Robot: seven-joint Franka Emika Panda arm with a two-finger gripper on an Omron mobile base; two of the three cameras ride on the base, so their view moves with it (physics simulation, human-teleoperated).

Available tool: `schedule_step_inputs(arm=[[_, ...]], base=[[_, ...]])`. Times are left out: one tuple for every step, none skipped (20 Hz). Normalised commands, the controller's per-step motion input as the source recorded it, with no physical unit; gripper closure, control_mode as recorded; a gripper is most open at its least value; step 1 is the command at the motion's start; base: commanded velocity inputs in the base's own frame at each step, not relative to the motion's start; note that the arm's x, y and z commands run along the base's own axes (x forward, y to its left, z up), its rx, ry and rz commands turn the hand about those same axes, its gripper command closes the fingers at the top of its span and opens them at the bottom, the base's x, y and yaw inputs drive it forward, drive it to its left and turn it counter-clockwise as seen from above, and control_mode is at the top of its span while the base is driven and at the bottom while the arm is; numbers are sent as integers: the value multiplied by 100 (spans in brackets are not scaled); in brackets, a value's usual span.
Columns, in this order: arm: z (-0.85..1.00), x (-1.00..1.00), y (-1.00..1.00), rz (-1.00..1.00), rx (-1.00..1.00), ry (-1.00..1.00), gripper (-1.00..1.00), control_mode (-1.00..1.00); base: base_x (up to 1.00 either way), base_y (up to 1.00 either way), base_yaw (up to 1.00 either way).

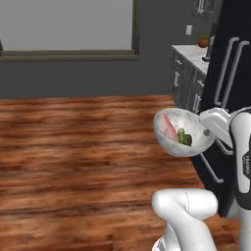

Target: Place the bowl containing the steak and broccoli in the microwave. Close the microwave door and press the start button to microwave the meal.

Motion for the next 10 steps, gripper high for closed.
schedule_step_inputs(arm=[[0,0,0,0,0,0,100,100],[0,0,0,0,0,0,100,100],[0,0,0,0,0,0,100,100],[0,0,0,0,0,0,100,100],[0,0,0,0,0,0,100,100],[0,0,0,0,0,0,100,100],[0,0,0,0,0,0,100,100],[0,0,0,0,0,0,100,100],[0,0,0,0,0,0,100,100],[0,0,0,0,0,0,100,100]], base=[[0,14,95],[0,13,96],[0,13,96],[0,13,96],[0,12,97],[0,11,97],[0,11,97],[0,11,97],[0,11,96],[0,13,95]])
